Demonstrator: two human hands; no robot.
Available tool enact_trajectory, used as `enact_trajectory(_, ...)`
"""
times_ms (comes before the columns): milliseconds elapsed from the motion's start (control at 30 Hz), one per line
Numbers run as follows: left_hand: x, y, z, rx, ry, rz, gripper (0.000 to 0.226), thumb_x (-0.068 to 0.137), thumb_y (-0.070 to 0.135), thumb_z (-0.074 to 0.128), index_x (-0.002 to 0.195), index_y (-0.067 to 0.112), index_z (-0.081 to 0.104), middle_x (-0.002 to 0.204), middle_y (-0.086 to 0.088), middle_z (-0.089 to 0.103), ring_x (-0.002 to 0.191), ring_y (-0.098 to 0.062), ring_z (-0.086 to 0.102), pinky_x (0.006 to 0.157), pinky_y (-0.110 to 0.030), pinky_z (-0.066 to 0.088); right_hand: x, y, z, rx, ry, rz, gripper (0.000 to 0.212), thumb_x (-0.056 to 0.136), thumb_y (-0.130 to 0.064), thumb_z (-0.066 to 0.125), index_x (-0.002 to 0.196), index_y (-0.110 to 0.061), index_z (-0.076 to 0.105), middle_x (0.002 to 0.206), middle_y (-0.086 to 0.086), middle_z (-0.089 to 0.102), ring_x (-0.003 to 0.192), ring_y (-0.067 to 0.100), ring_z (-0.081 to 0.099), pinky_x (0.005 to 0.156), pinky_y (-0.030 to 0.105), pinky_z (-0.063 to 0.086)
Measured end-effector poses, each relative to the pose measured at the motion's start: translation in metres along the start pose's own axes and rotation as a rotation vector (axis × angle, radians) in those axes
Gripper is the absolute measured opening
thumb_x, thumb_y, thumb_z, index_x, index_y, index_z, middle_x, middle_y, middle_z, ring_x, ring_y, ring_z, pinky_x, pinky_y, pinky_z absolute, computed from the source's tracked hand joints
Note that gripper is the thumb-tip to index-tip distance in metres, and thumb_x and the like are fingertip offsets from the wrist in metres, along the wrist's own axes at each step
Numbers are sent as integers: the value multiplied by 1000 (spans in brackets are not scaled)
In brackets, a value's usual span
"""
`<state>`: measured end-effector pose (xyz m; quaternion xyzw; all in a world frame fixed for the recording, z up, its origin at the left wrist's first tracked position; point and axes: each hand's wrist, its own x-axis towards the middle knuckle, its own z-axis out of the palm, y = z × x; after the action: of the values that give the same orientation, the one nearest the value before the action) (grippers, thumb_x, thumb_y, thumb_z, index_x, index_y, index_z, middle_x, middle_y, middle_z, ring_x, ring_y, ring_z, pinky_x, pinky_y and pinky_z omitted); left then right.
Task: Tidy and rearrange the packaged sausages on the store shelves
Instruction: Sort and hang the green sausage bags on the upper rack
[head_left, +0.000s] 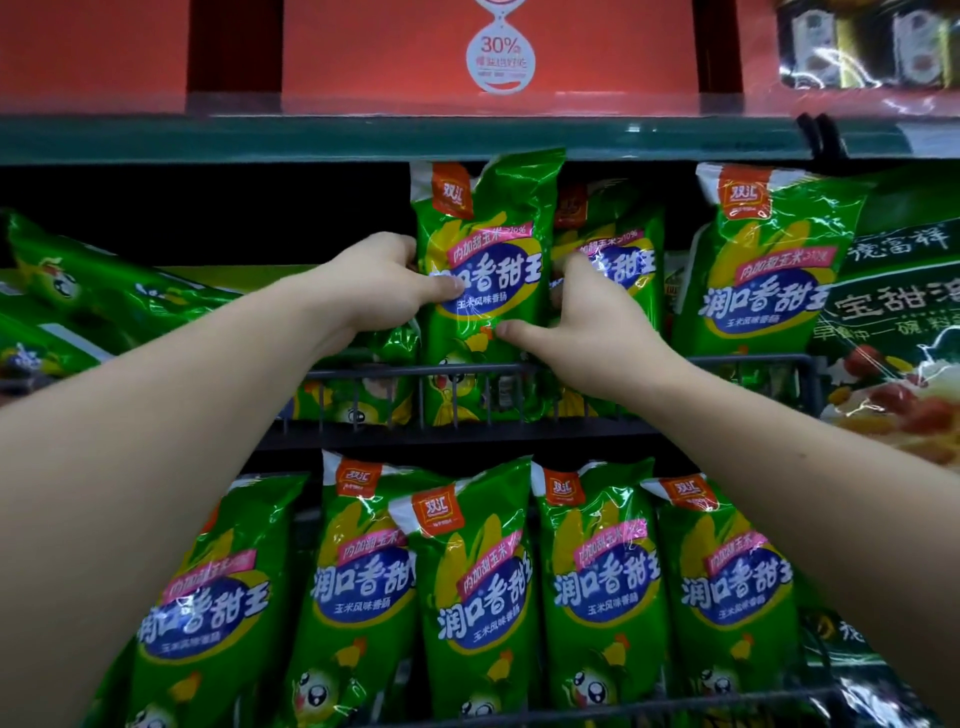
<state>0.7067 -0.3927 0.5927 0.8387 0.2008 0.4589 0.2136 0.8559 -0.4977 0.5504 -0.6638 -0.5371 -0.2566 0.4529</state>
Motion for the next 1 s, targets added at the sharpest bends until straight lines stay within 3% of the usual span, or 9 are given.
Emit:
enact_trajectory(133,7,-3,4,82,44,-30,35,89,37,70,112,12,65,105,-3,72,96,-20,67,90,-37,54,-1,2,7,-130,131,-75,76,79,-49,76,133,-11,39,120,6,58,111,29,56,89,40,47)
enact_trajectory(233,9,-2,6,214,100,-80,62,88,44,69,134,6,52,129,-11,61,112,-27,59,89,-32,44,0,4,11,-447,230,-149,83,80,-58,70,142,-16,32,129,6,54,122,31,47,94,43,40)
enact_trajectory(333,11,-1,8,280,115,-117,72,89,47,68,140,2,46,138,-14,54,113,-27,54,84,-29,37,4,7,9,-467,234,-176,86,79,-59,69,148,-27,29,139,5,44,129,29,39,99,44,37)
enact_trajectory(500,15,-8,10,257,122,-116,69,87,48,69,137,4,49,134,-11,56,104,-23,52,81,-29,37,7,9,9,-457,169,-147,80,81,-61,66,148,-38,27,145,-1,41,135,27,31,104,47,33)
enact_trajectory(567,15,-11,9,257,133,-105,66,87,50,69,133,6,52,124,-7,58,97,-20,52,78,-31,39,7,9,9,-450,160,-135,79,82,-61,65,148,-38,27,145,-1,40,136,26,29,105,48,31)
enact_trajectory(733,9,-16,6,331,216,-6,47,84,50,70,82,4,61,84,-12,63,76,-28,59,65,-35,45,6,11,12,-432,147,-113,77,85,-60,62,150,-40,26,146,-1,38,138,27,26,107,49,29)
enact_trajectory(800,3,-17,3,345,230,19,52,85,53,67,83,1,66,81,-14,67,77,-27,62,72,-39,53,5,13,12,-429,153,-117,75,86,-59,61,150,-40,27,145,0,39,137,28,27,107,49,29)
enact_trajectory(867,-4,-19,-5,398,236,27,50,84,60,64,85,10,69,83,-6,68,82,-25,65,80,-42,56,4,15,11,-411,153,-120,74,86,-58,61,150,-38,29,145,1,40,137,29,27,107,48,29)
enact_trajectory(1000,-23,-24,-24,484,246,86,48,86,61,60,82,14,68,82,-4,67,80,-22,63,75,-36,53,2,15,10,-406,164,-131,66,87,-54,62,145,-34,38,141,3,44,134,30,32,105,48,31)
